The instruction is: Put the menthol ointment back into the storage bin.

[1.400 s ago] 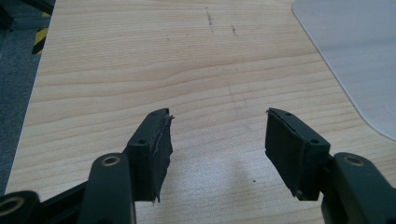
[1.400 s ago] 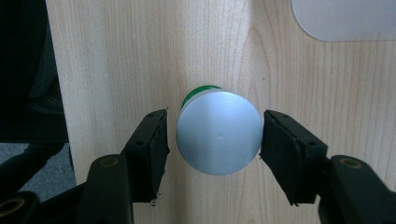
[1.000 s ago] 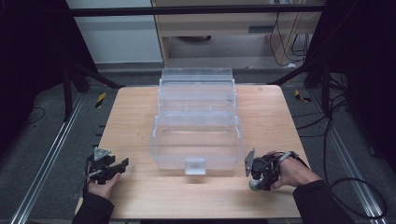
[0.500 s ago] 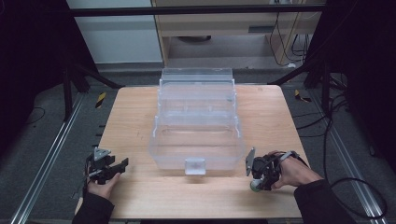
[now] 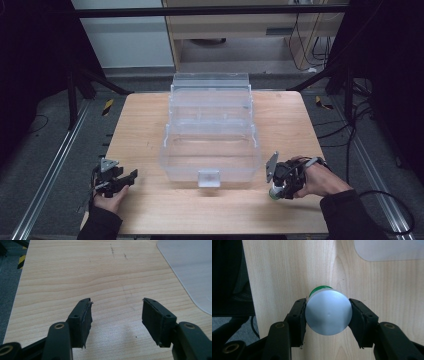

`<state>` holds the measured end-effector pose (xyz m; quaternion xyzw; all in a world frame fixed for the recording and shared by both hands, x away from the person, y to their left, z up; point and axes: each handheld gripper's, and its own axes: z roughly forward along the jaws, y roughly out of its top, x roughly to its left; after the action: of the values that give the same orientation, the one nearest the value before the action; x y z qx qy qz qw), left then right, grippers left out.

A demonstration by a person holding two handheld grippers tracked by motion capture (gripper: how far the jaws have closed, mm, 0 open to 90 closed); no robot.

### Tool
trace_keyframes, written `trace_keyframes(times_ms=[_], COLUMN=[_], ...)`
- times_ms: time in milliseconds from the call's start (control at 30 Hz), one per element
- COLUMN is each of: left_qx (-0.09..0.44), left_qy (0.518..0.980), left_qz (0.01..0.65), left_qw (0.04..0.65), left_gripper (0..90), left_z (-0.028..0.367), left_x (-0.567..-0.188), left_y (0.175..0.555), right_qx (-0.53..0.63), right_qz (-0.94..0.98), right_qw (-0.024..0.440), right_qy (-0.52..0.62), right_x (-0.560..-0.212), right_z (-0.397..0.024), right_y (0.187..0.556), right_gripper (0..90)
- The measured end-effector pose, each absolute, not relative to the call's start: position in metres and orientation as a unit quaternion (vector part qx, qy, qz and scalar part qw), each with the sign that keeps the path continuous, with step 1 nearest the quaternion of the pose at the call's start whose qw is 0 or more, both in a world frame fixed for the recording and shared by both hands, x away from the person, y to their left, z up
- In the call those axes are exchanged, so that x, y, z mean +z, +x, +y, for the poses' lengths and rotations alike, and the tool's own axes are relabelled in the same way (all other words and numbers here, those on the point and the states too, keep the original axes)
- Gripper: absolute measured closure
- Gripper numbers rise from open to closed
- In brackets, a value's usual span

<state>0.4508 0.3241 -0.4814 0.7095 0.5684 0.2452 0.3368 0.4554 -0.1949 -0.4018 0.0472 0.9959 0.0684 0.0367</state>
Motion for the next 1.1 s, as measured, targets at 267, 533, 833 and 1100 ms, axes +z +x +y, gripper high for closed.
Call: trace_keyframes(times_ms=[267,533,833,1100], left_qx=[0.245,0.244,0.243,0.243], left_qy=[0.710,0.711,0.711,0.711], left_qz=[0.568,0.568,0.568,0.568], left_qw=[0.336,0.335,0.336,0.336], left_gripper=[40.6,40.6,40.5,40.6], left_z=[0.324,0.324,0.323,0.323], left_x=[-0.482,-0.482,-0.482,-0.482], left_y=[0.451,0.451,0.451,0.451], right_qx=[0.071,0.077,0.085,0.094], right_qz=[0.995,0.994,0.993,0.992], right_qw=[0.043,0.050,0.061,0.064], right_qy=[0.051,0.055,0.059,0.060], right_x=[-0.388,-0.371,-0.350,-0.328], right_z=[-0.195,-0.194,-0.193,-0.191], right_y=[0.456,0.457,0.462,0.468], right_gripper=[50.5,50.5,50.5,50.5])
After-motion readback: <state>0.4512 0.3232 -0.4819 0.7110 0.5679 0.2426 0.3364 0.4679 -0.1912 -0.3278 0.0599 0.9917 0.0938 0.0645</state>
